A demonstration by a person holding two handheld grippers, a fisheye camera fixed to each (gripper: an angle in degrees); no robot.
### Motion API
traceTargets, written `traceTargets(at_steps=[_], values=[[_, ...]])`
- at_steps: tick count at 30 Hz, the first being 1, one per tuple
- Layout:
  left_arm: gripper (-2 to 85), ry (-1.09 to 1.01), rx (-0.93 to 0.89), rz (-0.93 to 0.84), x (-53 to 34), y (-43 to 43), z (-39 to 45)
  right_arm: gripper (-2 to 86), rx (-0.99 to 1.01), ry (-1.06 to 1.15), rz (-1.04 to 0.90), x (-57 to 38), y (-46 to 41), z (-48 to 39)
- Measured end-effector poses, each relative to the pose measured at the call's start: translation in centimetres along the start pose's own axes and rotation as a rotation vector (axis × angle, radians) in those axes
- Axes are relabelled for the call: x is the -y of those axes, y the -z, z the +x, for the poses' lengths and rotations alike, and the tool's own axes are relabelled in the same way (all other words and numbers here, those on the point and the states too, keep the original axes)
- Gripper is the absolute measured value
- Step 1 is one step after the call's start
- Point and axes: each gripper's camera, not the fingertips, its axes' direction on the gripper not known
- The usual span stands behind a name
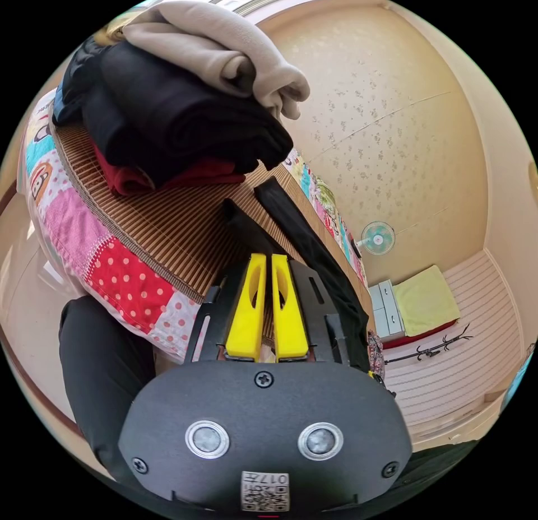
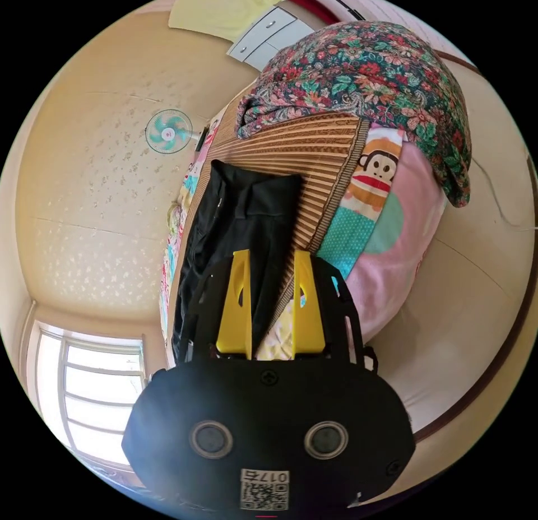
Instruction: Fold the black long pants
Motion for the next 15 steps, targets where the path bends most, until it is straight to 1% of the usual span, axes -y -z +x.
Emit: traceTargets(at_steps=[4,8,10,12,15], values=[[-0.7,0.015,-0.004,-0.001,-1.2,0.3,-0.5,10.6,-0.001,0.005,0.007,-0.4,-0.8,-0.2],[-0.7,0.022,-0.011,-0.012,-2.2,0.7,-1.0,5.6,0.007,0.036,-0.055,-0.6,-1.9,-0.2],[-0.7,-0.006,-0.037,-0.008,-2.8,1.6,-0.8,4.2,0.078,0.061,-0.022,-1.3,-0.9,-0.1],[-0.7,-0.041,-0.067,0.007,-3.2,2.9,-0.4,3.1,0.205,0.111,0.034,-2.6,1.4,-0.8],[-0.7,-0.038,-0.140,0.035,-3.7,5.9,-0.8,2.1,0.233,0.195,0.074,-4.7,4.0,-2.6]])
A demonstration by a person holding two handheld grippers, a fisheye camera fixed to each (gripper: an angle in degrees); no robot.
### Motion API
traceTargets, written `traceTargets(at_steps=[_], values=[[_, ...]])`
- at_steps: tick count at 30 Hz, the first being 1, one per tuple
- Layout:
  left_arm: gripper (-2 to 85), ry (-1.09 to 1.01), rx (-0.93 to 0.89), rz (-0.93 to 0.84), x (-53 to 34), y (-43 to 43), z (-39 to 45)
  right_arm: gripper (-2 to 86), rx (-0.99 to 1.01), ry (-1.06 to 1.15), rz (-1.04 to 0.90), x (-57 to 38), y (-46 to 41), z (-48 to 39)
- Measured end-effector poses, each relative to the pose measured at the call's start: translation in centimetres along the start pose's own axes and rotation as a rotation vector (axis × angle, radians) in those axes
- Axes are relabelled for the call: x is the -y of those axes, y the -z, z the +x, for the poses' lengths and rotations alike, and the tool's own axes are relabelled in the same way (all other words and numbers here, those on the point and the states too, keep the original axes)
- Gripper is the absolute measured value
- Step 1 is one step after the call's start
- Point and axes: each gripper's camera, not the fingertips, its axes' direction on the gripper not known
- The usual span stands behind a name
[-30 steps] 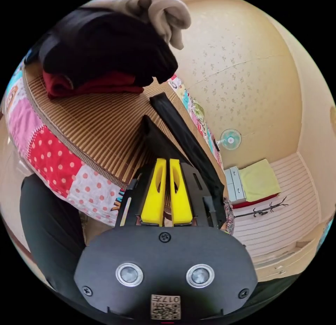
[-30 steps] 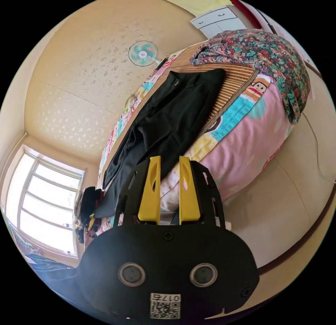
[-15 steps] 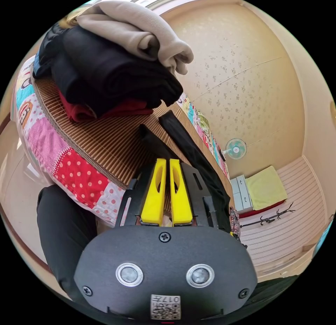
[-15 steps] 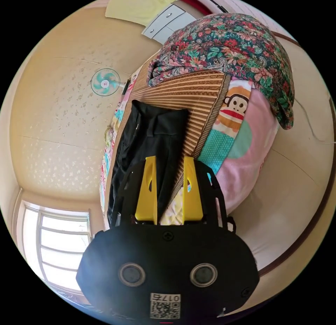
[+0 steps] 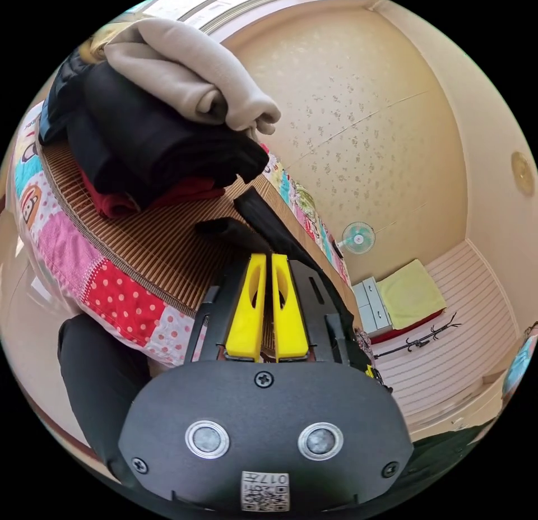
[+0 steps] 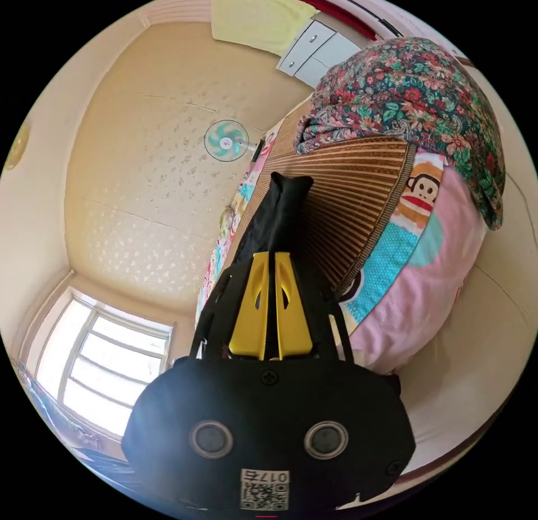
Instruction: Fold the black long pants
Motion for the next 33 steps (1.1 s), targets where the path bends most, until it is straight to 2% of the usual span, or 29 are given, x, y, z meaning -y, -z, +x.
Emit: traceTargets(at_steps=[11,15,18,23,27,30,33], values=[[-0.8,0.014,-0.121,0.069,-4.1,14.3,-0.5,1.1,0.126,0.114,0.161,-8.2,10.0,-5.1],[-0.8,-0.029,-0.152,0.107,-4.9,18.8,2.2,1.0,0.192,0.077,0.236,-11.1,13.8,-6.0],[-0.8,-0.074,-0.175,0.145,-4.7,20.4,4.8,1.1,0.160,0.101,0.304,-13.0,15.7,-7.3],[-0.8,-0.023,-0.134,0.117,-2.6,15.3,7.0,1.2,-0.026,0.131,0.318,-13.0,14.0,-8.7],[-0.7,-0.028,-0.101,0.074,1.5,5.6,9.4,1.1,-0.092,0.071,0.327,-11.8,10.8,-8.5],[-0.7,0.036,-0.140,0.049,5.5,-1.7,10.9,1.2,-0.118,0.015,0.335,-10.3,8.3,-8.4],[-0.8,-0.019,-0.062,0.052,9.9,-8.1,14.6,1.1,-0.187,0.011,0.343,-8.9,5.2,-9.2]])
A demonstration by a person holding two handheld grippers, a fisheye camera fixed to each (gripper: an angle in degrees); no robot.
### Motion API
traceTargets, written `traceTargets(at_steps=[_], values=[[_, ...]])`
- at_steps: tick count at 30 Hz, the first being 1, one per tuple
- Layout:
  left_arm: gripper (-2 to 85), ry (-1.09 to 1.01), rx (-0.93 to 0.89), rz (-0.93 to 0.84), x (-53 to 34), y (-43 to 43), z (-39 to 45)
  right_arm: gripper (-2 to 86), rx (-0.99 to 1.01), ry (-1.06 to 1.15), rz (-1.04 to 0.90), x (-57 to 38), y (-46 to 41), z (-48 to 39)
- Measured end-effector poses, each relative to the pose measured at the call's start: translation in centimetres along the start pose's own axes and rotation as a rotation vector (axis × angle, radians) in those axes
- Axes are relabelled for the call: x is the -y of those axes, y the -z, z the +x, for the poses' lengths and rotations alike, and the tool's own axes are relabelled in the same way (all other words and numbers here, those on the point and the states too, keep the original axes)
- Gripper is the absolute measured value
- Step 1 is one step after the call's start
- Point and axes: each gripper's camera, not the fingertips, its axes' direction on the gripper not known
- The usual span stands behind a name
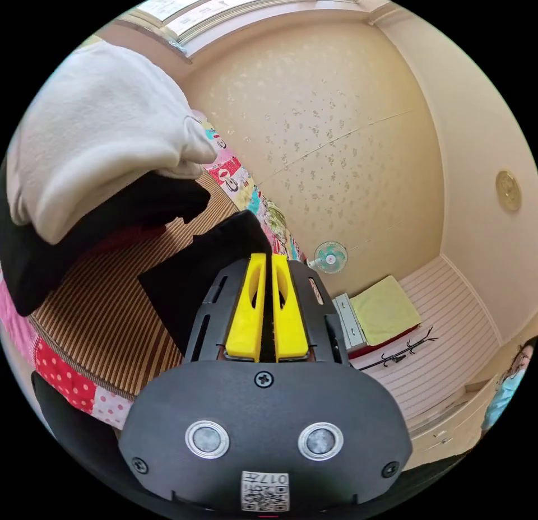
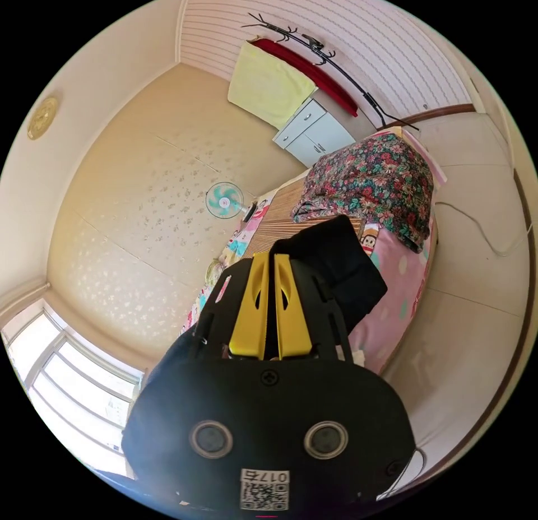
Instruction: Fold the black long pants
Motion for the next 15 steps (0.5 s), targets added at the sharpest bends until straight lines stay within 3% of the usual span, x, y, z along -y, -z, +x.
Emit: traceTargets(at_steps=[3,7,12,15], values=[[-0.8,-0.057,0.049,-0.006,4.5,-7.4,2.9,1.1,-0.080,0.039,0.002,0.2,-3.7,-1.9],[-0.7,-0.105,0.196,-0.168,11.1,-21.2,5.6,1.1,-0.176,0.060,-0.009,0.8,-9.5,-3.5],[0.3,-0.070,0.332,-0.298,15.5,-34.1,6.2,1.4,-0.358,0.069,-0.106,2.3,-20.2,-3.9],[4.6,-0.162,0.410,-0.357,17.1,-40.7,7.0,2.1,-0.435,0.065,-0.193,3.4,-25.9,-2.9]])
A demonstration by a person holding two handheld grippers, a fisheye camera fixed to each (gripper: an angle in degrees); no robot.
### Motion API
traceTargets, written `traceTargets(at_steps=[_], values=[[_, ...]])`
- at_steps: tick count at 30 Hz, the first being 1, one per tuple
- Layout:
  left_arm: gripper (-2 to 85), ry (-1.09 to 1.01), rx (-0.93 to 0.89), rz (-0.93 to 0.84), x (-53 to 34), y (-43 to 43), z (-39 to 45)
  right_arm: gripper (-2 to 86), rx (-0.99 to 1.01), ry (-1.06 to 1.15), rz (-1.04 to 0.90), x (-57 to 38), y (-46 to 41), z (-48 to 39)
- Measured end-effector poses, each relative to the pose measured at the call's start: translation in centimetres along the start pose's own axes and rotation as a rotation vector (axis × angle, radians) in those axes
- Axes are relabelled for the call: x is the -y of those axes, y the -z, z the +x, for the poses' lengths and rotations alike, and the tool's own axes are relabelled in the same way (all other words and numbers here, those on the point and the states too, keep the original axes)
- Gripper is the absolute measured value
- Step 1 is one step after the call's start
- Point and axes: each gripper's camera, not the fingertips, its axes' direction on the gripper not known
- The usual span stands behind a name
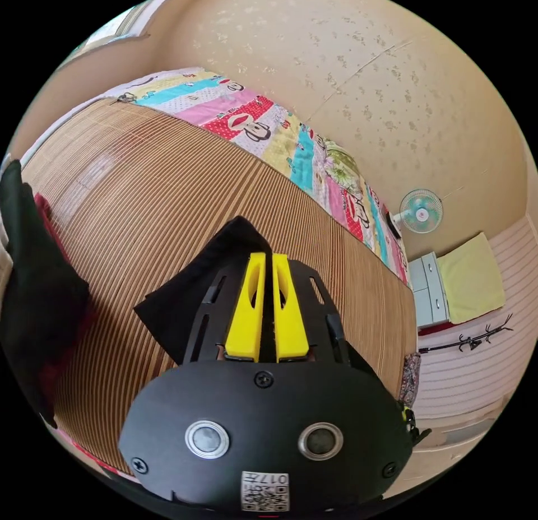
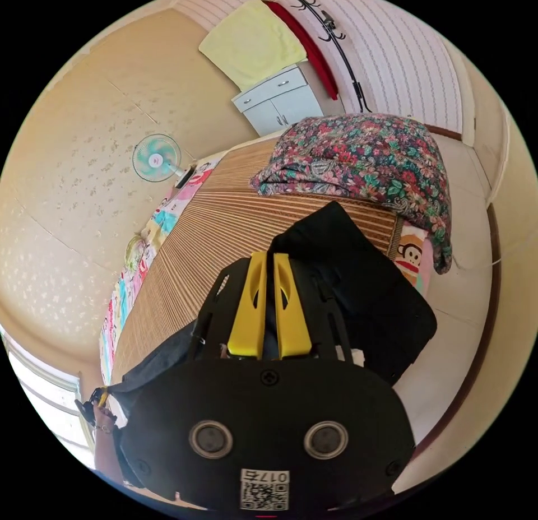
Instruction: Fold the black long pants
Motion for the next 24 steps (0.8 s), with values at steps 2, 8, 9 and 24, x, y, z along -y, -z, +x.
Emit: traceTargets(at_steps=[2,8,9,24], values=[[9.4,-0.074,0.061,0.017,1.2,-0.7,0.5,2.5,-0.082,0.034,-0.012,1.0,-2.0,-0.3],[11.4,0.007,0.070,0.070,-0.8,3.1,-6.7,8.0,-0.012,0.196,0.064,-0.5,2.5,2.1],[11.6,0.019,0.034,0.083,-2.2,4.7,-8.5,9.1,0.006,0.209,0.042,-1.7,3.5,3.3],[12.9,0.143,-0.215,-0.110,-7.7,6.1,-12.9,11.3,0.287,0.188,-0.175,-14.0,9.4,13.4]])
